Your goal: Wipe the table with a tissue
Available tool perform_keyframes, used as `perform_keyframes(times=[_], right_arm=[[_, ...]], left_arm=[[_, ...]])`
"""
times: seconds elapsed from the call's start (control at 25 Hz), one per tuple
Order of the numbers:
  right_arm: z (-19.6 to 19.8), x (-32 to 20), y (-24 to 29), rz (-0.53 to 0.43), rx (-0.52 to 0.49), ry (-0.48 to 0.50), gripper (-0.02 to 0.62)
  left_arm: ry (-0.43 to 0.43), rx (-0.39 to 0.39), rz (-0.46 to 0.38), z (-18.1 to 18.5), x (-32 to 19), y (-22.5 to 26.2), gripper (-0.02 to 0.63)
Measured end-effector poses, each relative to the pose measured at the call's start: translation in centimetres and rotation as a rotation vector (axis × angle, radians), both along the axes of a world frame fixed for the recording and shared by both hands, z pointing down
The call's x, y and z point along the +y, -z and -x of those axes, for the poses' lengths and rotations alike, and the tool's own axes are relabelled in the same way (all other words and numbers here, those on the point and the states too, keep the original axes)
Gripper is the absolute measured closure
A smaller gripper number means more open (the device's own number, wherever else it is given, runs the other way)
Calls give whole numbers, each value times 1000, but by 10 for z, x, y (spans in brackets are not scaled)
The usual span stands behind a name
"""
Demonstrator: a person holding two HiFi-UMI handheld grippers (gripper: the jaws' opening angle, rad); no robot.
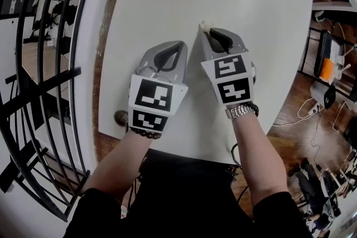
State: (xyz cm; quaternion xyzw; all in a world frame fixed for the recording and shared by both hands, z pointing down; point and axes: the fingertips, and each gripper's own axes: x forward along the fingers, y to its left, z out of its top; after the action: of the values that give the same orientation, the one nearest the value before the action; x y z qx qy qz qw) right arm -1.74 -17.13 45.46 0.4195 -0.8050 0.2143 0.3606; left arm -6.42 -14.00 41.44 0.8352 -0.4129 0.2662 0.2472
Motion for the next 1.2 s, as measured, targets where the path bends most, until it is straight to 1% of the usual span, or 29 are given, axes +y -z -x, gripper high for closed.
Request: perform_keyframes(times=[0.52, 0.84, 1.0, 1.2], right_arm=[[7, 5, 0, 15, -3, 30, 563], [15, 10, 4, 40, -44, 46, 561], [14, 8, 12, 12, -48, 27, 561], [-5, -5, 20, -13, -37, -21, 561]], left_arm=[[3, 3, -6, 1, 1, 2, 594], [9, 3, -13, 4, 0, 8, 594], [14, 6, -20, 9, -1, 10, 594], [17, 8, -21, 9, -1, 14, 594]])
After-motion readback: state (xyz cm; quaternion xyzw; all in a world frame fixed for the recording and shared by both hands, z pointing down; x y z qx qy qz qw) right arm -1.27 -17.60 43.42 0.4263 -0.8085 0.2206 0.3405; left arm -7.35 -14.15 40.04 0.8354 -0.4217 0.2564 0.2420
